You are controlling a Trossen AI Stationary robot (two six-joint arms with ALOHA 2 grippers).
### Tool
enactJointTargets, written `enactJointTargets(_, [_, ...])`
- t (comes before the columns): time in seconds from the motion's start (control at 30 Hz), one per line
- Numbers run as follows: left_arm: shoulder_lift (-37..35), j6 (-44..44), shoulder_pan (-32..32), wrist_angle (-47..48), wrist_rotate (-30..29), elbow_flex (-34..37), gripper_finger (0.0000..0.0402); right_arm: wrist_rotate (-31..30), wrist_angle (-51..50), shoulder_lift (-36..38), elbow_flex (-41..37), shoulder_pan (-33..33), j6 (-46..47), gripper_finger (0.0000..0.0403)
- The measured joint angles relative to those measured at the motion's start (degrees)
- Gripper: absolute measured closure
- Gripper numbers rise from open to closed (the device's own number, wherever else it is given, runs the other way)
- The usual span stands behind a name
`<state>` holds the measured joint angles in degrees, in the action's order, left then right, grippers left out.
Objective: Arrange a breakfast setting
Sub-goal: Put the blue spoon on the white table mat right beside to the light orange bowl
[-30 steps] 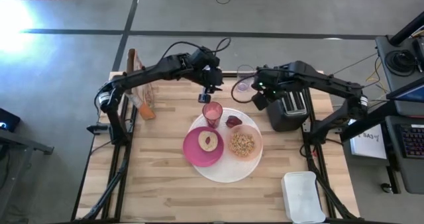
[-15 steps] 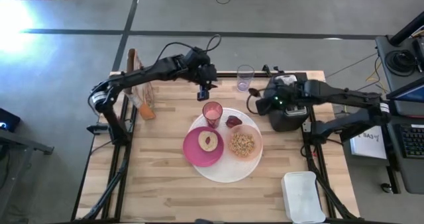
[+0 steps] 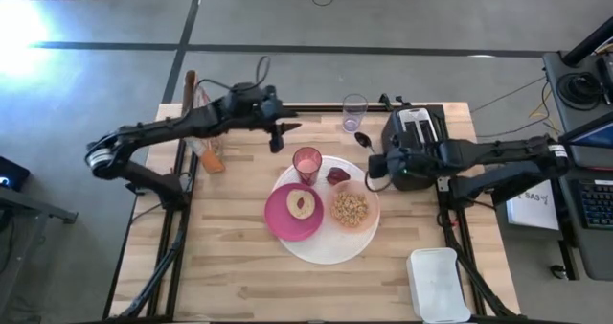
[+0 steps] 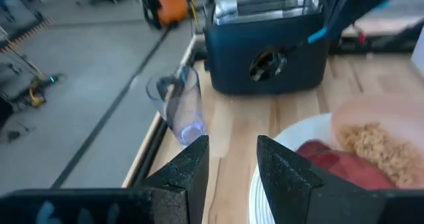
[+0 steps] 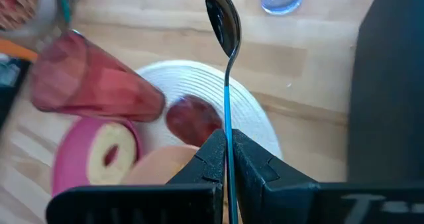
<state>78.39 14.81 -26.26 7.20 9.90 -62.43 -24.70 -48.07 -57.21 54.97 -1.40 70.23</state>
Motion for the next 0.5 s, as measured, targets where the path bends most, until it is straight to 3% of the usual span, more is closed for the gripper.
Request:
enactJointTargets(0.33, [-11.7,-3.4,0.0,-13.0,-0.4,12.6,0.029,-12.6,0.9,-3.0,-1.0,-11.2,16.4,0.0394])
enactJointTargets(0.5, [-14.3,-4.8,0.0,-14.5,-0.4,16.4,0.029,-15.1,0.6,-6.1,-1.0,-13.8,23.4,0.0394])
